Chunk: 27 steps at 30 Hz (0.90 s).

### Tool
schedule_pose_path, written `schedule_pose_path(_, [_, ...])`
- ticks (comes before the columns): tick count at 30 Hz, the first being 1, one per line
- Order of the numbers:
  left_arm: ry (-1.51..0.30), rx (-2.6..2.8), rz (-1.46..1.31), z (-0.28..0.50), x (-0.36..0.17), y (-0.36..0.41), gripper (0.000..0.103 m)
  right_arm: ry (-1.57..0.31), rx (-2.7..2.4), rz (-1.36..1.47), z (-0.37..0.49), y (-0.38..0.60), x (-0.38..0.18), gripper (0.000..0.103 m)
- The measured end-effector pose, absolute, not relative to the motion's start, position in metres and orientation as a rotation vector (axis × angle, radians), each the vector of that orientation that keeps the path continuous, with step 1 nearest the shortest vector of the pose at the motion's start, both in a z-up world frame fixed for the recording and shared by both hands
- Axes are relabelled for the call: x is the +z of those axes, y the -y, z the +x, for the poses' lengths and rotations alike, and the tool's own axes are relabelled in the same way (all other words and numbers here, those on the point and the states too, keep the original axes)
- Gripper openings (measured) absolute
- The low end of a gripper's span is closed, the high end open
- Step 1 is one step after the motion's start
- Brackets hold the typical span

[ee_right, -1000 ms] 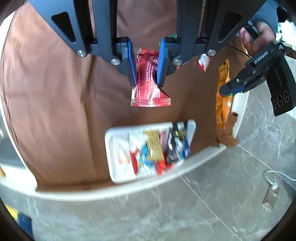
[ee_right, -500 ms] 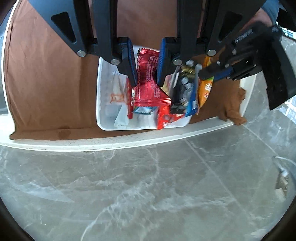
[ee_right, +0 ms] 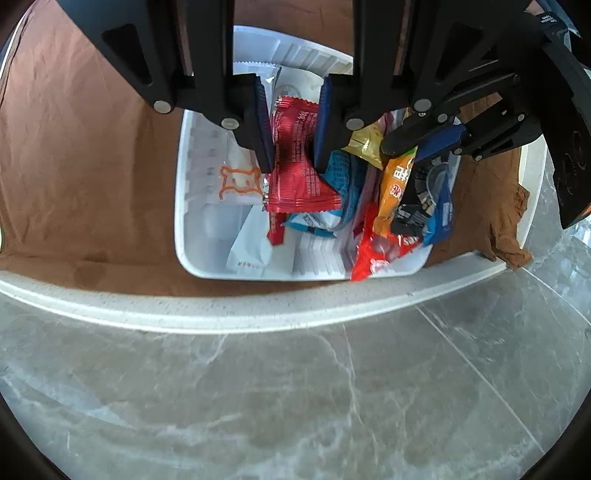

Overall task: Organize snacks
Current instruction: 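Lower both packets into the tray and open both tools, then move both tools back to the last two snacks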

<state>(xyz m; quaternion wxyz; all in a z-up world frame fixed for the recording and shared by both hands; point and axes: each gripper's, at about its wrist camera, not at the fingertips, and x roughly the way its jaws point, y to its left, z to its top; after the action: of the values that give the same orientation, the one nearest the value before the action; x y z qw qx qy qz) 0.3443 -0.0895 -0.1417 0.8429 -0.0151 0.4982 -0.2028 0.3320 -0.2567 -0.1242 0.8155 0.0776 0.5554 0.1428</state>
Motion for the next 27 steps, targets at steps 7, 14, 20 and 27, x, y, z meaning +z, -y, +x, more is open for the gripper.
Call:
schedule_pose_path(7, [-1.057, -0.380, -0.038, 0.348, -0.152, 0.082, 0.036, -1.191, 0.297, 0.140, 0.332, 0.254, -0.129, 0.031])
schedule_pose_path(14, [-1.032, -0.392, -0.053, 0.344, -0.144, 0.082, 0.064, -1.199, 0.292, 0.140, 0.328, 0.253, -0.134, 0.035])
schedule_pose_path(20, [-0.989, -0.394, -0.068, 0.330, -0.125, 0.080, 0.074, -1.186, 0.277, 0.152, 0.323, 0.259, -0.126, 0.043])
schedule_pose_path(27, [-0.883, -0.406, -0.103, 0.298, -0.089, 0.071, 0.101, -1.116, 0.294, 0.227, 0.305, 0.274, -0.097, 0.067])
